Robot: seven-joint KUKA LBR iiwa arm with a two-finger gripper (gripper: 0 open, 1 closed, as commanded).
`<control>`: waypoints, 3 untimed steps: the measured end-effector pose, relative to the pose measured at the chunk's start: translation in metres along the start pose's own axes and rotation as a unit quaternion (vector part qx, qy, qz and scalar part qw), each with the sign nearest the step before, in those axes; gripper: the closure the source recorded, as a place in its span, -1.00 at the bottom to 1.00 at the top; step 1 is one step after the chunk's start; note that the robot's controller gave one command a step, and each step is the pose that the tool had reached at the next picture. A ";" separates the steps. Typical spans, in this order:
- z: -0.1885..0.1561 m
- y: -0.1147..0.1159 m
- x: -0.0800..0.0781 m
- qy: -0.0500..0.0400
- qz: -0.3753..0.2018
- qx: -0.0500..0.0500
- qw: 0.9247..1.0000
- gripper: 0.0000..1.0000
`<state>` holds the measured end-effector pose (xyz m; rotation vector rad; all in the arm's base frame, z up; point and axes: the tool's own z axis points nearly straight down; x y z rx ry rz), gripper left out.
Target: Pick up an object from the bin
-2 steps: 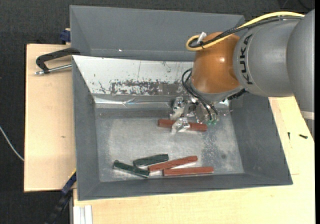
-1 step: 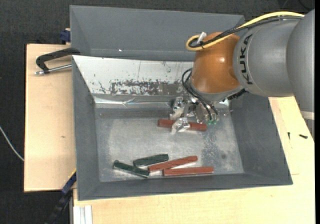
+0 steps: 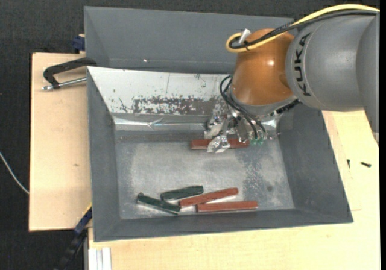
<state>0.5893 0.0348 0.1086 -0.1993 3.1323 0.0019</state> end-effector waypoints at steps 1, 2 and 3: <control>-0.022 -0.003 0.002 -0.003 0.011 0.000 1.000 1.00; -0.062 -0.005 0.004 0.003 0.012 0.000 1.000 1.00; -0.099 -0.002 -0.006 -0.005 0.012 0.001 1.000 1.00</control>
Offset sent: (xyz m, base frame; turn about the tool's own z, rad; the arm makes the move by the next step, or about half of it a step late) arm -0.0019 -0.0092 0.1153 0.0273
